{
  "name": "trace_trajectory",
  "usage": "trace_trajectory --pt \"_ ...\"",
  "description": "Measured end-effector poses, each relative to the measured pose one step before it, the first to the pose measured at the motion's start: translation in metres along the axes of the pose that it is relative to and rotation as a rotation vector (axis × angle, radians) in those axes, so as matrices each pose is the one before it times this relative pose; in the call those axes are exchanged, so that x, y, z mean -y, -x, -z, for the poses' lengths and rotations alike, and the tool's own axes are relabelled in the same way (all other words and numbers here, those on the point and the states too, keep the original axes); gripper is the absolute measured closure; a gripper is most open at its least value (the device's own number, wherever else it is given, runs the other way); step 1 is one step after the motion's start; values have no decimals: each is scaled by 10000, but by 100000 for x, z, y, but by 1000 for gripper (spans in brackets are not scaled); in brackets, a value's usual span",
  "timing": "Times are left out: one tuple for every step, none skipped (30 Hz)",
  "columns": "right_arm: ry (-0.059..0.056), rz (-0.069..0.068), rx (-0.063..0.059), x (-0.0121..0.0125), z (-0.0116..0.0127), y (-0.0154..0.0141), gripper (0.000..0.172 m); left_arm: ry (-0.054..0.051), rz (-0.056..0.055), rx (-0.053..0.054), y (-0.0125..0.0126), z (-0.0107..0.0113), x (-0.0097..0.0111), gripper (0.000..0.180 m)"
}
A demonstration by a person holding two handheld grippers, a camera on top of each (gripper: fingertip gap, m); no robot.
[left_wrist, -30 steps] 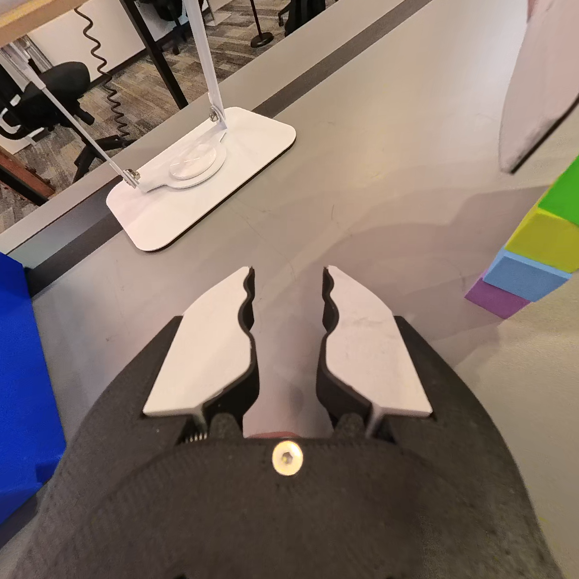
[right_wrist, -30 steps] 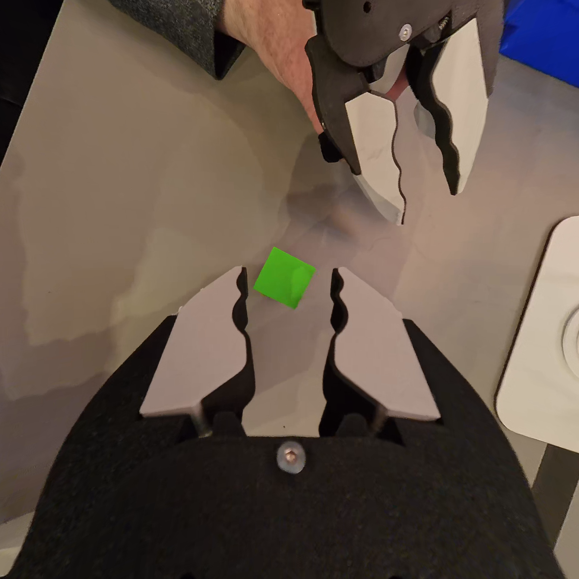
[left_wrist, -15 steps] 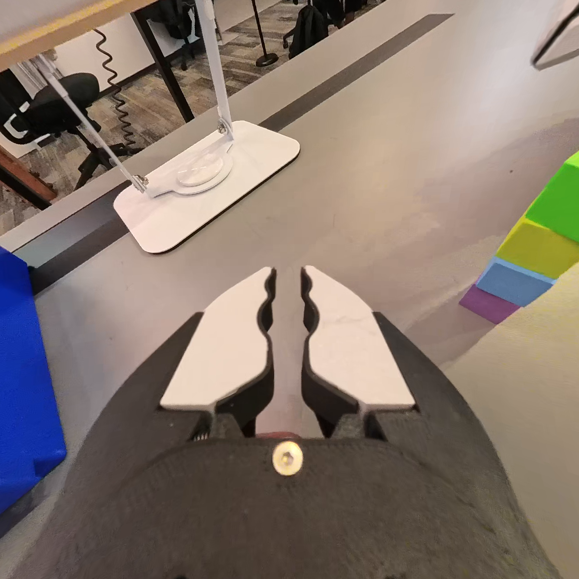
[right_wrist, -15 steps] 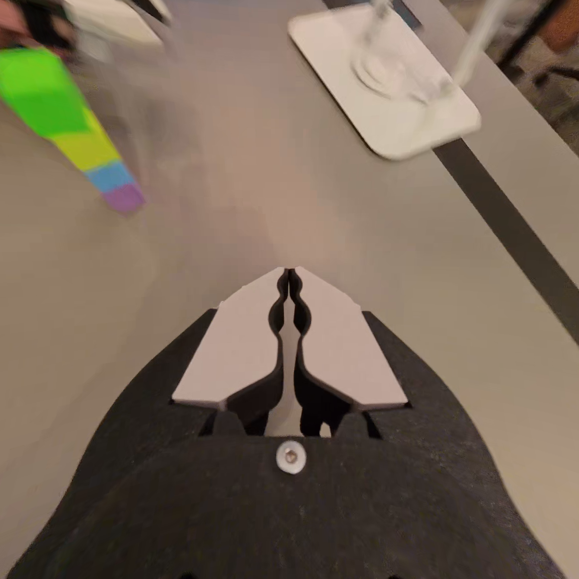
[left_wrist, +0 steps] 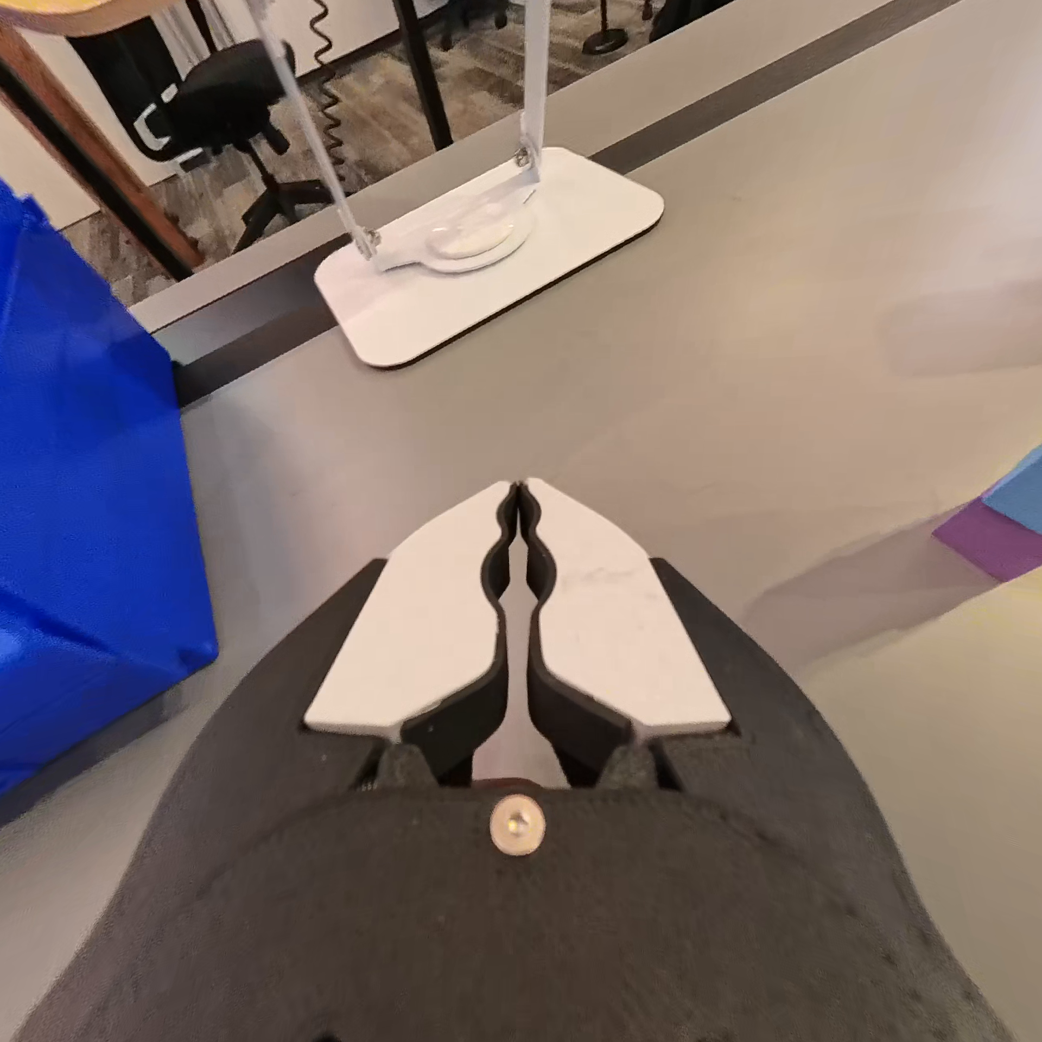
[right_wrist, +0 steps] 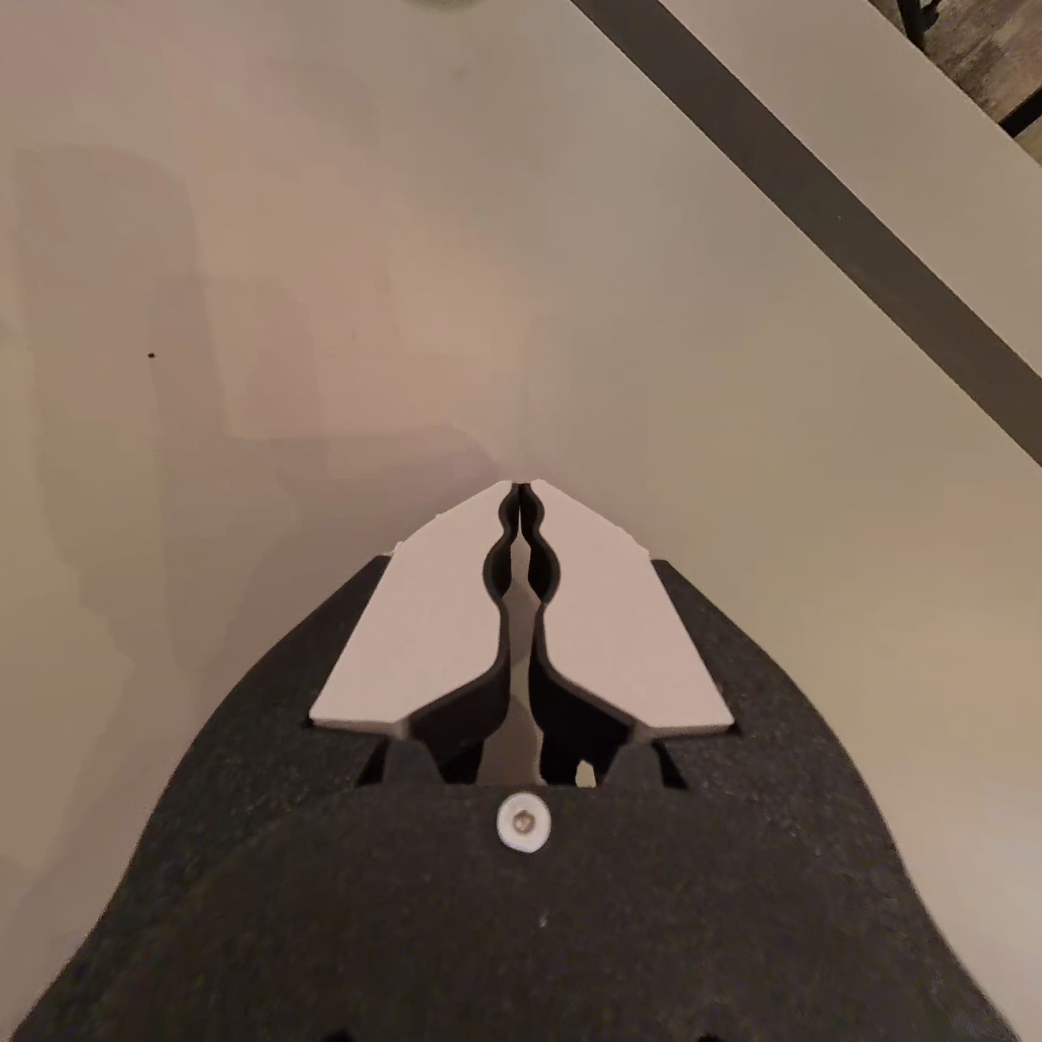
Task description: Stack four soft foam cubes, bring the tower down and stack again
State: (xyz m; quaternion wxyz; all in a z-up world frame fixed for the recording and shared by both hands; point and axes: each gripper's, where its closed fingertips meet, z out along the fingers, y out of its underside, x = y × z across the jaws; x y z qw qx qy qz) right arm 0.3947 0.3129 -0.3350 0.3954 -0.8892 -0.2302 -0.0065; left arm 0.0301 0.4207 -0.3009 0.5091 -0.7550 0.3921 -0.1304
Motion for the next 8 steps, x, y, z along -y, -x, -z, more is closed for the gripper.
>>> trace_trajectory --pt "-28 -29 -15 -35 67 -106 172 67 37 159 398 358 -159 180" --pt "-44 -50 -34 22 85 -138 172 31 64 171 477 438 -120 180" --pt "-26 -46 -36 21 93 -132 172 -48 125 138 474 476 -86 180" --pt "-13 -26 -27 25 85 -124 172 -35 197 96 439 473 -187 180" --pt "-28 2 -13 60 62 -59 172 7 206 113 463 443 -327 180" --pt "-38 16 -29 67 58 -52 172 10 161 112 423 418 -375 180" --pt "8 3 -46 -3 12 -64 172 12 120 77 326 382 -383 180" --pt "23 11 -25 -24 -34 -40 172 5 90 54 251 346 -343 180"
